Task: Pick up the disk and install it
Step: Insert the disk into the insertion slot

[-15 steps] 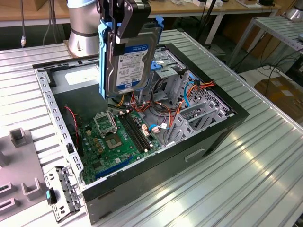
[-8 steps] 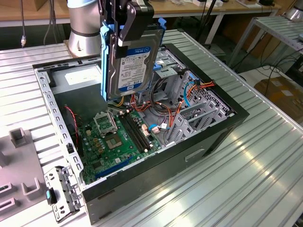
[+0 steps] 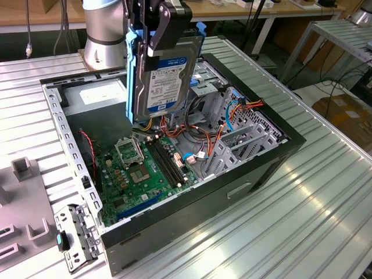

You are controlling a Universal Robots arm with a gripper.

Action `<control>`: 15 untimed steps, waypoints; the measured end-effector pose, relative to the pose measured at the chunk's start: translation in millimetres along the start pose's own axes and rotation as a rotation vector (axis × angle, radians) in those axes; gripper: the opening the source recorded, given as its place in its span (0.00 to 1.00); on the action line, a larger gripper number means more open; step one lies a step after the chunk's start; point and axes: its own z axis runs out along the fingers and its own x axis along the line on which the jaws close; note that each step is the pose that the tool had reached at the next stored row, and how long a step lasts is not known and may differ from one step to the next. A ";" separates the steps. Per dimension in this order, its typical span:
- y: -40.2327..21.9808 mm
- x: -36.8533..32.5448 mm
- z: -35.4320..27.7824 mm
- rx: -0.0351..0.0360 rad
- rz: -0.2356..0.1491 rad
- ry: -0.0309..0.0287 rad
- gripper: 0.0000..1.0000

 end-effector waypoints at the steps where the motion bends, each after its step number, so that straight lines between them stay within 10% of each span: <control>1: -3.8 -0.1 0.0 0.0000 0.000 0.0000 0.37; 8: -32.1 -0.7 0.4 0.0000 0.000 0.0009 0.37; 15: -35.1 12.9 1.1 0.0000 0.001 0.0014 0.37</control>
